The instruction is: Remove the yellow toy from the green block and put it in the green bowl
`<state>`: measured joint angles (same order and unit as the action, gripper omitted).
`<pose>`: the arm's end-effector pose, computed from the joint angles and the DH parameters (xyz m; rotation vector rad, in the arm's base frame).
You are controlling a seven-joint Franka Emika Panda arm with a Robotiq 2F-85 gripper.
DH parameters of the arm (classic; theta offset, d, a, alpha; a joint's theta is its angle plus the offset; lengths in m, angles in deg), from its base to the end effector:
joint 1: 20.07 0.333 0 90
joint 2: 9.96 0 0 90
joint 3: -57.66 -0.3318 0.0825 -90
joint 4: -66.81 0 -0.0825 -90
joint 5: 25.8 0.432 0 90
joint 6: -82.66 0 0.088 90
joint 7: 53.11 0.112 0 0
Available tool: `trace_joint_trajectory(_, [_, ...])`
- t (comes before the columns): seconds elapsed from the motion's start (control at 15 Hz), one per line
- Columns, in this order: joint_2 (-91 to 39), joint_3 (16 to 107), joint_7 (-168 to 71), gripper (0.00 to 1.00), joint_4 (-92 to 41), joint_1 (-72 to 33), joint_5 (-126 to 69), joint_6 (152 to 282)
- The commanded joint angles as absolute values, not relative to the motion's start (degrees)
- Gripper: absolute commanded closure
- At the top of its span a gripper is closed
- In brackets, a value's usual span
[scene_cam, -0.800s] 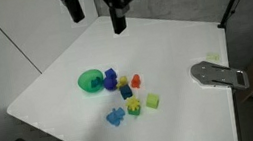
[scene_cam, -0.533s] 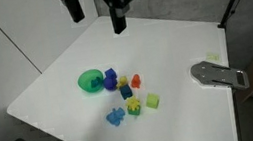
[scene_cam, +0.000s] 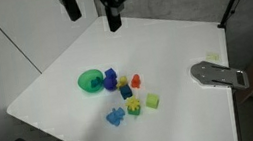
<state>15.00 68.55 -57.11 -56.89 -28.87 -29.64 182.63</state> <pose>0.4336 -0.1735 0.5702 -3.1073 0.3840 -0.0272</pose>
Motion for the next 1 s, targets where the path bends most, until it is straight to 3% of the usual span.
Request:
trace_joint_trajectory(0.0, [13.49,66.81,-56.12,0.00,-55.38,-27.38,-27.43,184.20])
trace_joint_trajectory(0.93, [-2.98,61.91,-53.60,0.00,-55.57,-24.16,-26.86,195.25])
